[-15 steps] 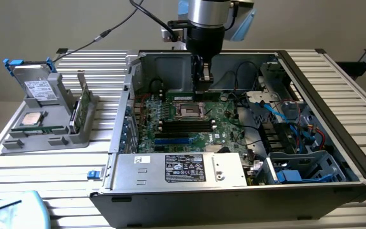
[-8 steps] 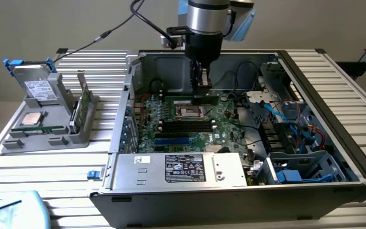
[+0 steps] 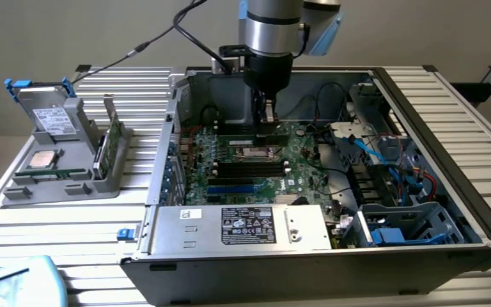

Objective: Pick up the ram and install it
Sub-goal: 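Insert the ram into the slot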

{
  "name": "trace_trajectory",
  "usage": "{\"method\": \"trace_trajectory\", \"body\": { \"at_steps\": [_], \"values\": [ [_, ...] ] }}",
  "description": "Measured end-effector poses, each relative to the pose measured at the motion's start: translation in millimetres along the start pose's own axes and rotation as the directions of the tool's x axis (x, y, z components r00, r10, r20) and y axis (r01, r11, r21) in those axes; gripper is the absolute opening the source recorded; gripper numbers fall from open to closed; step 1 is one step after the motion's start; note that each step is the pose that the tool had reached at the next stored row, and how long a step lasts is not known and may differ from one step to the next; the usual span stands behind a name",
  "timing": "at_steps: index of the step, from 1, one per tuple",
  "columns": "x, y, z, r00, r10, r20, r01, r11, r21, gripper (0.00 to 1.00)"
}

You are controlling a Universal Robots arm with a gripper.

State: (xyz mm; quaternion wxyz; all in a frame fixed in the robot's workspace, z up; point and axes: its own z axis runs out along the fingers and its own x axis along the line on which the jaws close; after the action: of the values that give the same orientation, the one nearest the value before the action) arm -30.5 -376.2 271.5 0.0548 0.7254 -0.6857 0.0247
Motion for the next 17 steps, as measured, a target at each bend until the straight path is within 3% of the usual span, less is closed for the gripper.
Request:
{"method": "trace_trajectory", "body": {
  "at_steps": [17],
  "values": [
    [10.9,2.6,26.7,1.0,0.0,0.003,0.0,1.0,-0.0017,0.14]
  ]
}}
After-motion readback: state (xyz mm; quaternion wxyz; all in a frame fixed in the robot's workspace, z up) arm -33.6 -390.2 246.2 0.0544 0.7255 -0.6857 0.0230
